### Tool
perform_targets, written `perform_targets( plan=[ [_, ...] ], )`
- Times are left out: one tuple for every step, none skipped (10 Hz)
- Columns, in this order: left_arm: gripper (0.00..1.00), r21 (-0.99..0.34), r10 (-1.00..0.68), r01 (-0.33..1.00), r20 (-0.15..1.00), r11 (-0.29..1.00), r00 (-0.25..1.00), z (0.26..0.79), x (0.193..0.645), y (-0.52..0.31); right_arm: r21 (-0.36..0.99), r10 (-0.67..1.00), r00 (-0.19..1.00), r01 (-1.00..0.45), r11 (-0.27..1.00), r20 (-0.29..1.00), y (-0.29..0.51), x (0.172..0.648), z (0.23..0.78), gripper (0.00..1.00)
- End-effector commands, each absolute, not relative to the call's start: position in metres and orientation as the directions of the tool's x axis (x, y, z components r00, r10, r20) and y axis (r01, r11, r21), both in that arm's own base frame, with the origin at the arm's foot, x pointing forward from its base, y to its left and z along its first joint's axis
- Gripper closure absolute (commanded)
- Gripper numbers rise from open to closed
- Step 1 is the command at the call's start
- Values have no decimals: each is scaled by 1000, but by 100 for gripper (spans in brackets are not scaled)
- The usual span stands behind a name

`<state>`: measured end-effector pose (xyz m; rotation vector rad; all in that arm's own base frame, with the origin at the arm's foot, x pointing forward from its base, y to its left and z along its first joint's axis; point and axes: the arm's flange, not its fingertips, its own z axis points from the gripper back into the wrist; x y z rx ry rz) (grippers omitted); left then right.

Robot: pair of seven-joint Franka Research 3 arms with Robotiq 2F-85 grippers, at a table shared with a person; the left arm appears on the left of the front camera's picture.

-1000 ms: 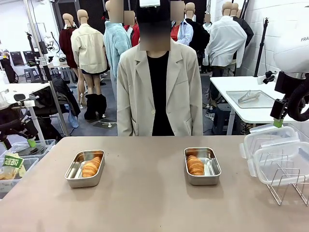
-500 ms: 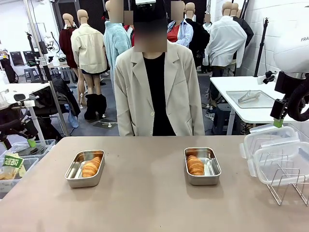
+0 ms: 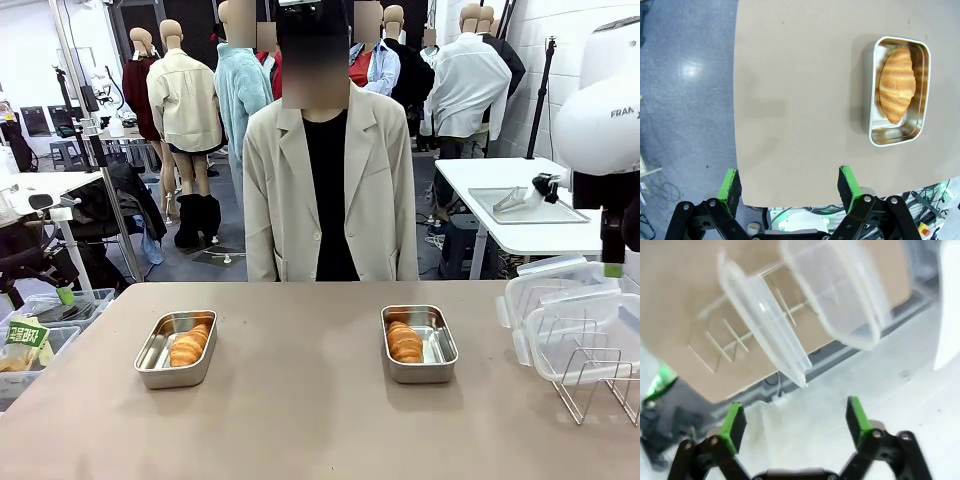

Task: Place the bread in airtight containers.
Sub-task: Pick up one Airtight Container lid and hand it to the human.

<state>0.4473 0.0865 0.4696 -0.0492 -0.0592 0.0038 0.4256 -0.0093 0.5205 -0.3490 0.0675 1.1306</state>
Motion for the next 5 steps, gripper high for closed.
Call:
perform_targets(
  plan=[
    [0,-38,24,-21,71,999,997,469,447,87,-171,945,28,-985,-30,-327,-16,424,509,0],
    [0,-38,24,-21,71,999,997,469,447,87,-133,946,-114,-978,-161,-304,-13,420,503,0],
    [0,-38,24,-21,71,999,997,469,447,87,-49,941,-182,-978,-204,-284,-10,424,498,0],
    [0,-38,24,-21,71,999,997,469,447,87,20,946,-129,-991,-129,-299,-7,437,490,0],
    [0,-38,24,-21,71,999,997,469,447,87,53,950,-98,-995,-86,-295,-4,441,482,0]
  ],
)
